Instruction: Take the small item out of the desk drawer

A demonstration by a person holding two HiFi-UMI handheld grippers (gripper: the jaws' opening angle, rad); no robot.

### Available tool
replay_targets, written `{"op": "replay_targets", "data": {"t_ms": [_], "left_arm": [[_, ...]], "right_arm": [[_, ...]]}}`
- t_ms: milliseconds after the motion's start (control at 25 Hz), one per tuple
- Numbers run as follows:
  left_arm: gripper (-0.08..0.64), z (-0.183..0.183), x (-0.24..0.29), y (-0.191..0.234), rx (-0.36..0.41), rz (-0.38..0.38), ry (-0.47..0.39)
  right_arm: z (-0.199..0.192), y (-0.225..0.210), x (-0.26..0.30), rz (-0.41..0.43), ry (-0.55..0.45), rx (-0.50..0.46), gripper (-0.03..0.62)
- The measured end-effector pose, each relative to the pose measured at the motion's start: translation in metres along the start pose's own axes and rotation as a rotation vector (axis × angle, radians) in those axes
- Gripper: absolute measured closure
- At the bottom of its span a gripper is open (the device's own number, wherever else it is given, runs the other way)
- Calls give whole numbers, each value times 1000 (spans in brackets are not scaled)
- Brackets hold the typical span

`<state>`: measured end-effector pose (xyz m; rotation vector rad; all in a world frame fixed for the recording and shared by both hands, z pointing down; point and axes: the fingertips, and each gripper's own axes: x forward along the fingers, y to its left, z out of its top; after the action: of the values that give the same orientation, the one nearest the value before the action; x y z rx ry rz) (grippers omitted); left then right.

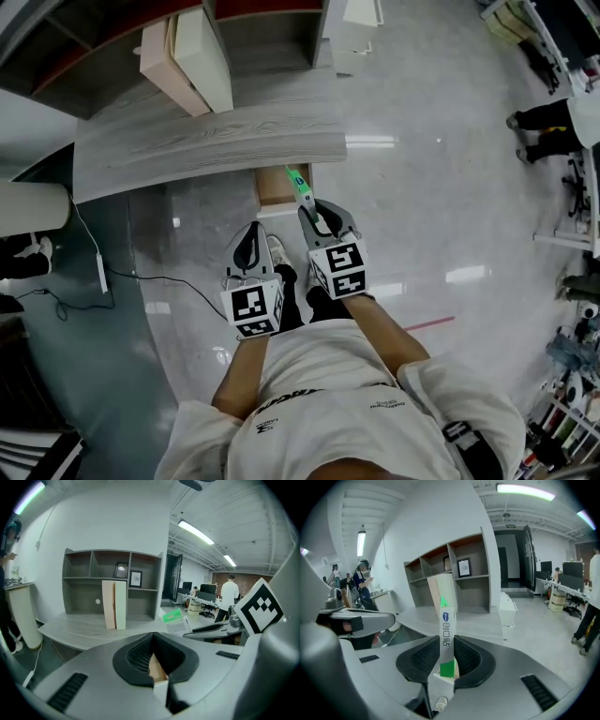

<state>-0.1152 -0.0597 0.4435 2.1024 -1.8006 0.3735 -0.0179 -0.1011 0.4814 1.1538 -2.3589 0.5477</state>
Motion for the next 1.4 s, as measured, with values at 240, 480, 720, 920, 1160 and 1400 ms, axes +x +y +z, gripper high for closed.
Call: {"op": "replay_targets", "data": {"t_ms": [240, 480, 720, 920, 1160, 1400], "left_arm": [[545, 36, -18, -6, 22, 0, -55], [545, 67, -39, -13, 44, -7, -107], [545, 96, -54, -16, 60, -11, -158], [545, 118, -66, -12, 74, 0, -200], [545, 136, -76, -9, 87, 16, -249], [545, 149, -76, -7, 100, 39, -275]], "right_arm": [[39, 14, -35, 16, -75, -5, 472], [69, 29, -64, 30, -144, -3, 472], [99, 39, -86, 45, -206, -25, 472], [119, 44, -101, 51, -248, -32, 472], [138, 51, -108, 71, -294, -52, 472], [154, 55, -106, 96, -338, -44, 472]]}}
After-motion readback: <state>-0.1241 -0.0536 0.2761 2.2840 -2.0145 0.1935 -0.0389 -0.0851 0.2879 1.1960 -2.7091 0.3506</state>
